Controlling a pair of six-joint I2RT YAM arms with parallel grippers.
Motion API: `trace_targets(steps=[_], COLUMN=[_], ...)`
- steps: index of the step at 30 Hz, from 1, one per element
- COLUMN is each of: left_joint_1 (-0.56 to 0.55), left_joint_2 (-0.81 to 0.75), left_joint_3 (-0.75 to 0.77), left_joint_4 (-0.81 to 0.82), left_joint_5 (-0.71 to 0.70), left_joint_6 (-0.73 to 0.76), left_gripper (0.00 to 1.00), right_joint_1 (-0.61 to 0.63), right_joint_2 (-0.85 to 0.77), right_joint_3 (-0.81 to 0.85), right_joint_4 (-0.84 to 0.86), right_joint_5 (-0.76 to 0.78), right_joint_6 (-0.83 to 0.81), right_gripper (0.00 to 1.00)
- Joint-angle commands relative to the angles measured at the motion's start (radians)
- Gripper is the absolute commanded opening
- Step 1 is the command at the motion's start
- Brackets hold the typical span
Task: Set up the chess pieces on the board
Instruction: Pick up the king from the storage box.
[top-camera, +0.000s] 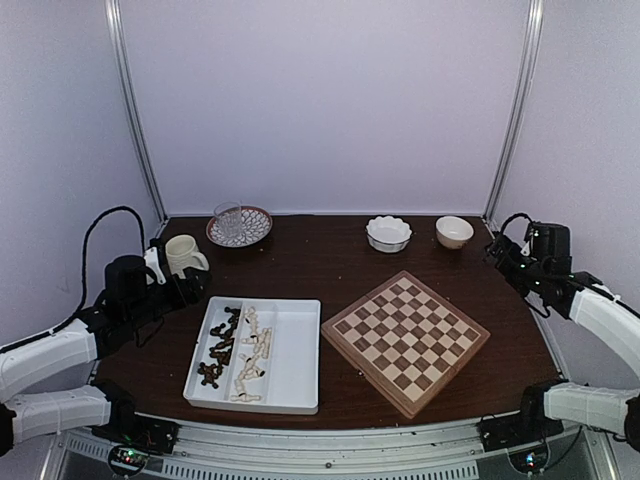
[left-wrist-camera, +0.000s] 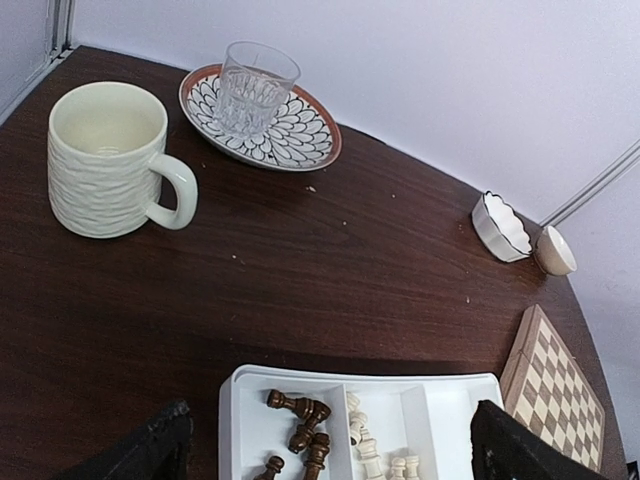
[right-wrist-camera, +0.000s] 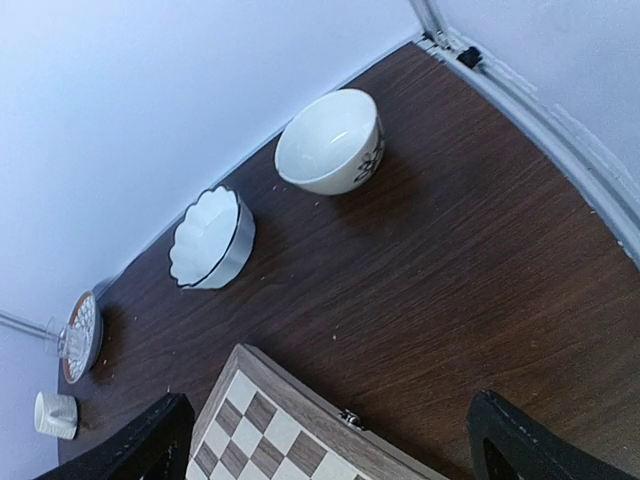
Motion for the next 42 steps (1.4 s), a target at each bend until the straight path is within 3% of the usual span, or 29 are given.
trace_targets(steps=[1,5,9,13,16,23,32,42], left_joint_1=[-0.005,-0.005,-0.007,-0.055,-0.098,-0.204,-0.309,-0.324], left_joint_2=[-0.004,-0.003,0.028,0.08,0.126,0.273,0.483,0.625], left_joint_3=[-0.011,0.006,0.051,0.093,0.125,0.245,0.406,0.52], left_joint_4=[0.053,0.001,-0.061,-0.08,-0.096,-0.194,-0.321,-0.489], left_joint_5=[0.013,0.053,0.089,0.093,0.089,0.073,-0.007,-0.054], left_joint_6=[0.043,0.078,0.115,0.175,0.218,0.303,0.352,0.308], left_gripper=[0.98,0.98,0.96,0.89,0.83,0.6,0.47,0.43], right_joint_1=[-0.007,-0.008,0.007,0.081,0.129,0.14,0.145,0.144], right_joint_2=[-0.055,-0.09,-0.034,0.036,0.034,0.0,-0.015,-0.001], right_joint_3=[-0.047,-0.111,-0.064,-0.02,-0.073,-0.101,-0.11,-0.108], right_joint_4=[-0.042,0.039,0.041,0.032,0.121,0.171,0.171,0.197], right_joint_5=[0.169,0.15,0.047,0.058,0.087,0.054,0.071,0.071], right_joint_6=[0.102,0.118,0.108,0.066,0.046,-0.001,-0.018,-0.023], right_gripper=[1.0,1.0,0.94,0.92,0.92,0.91,0.91,0.9])
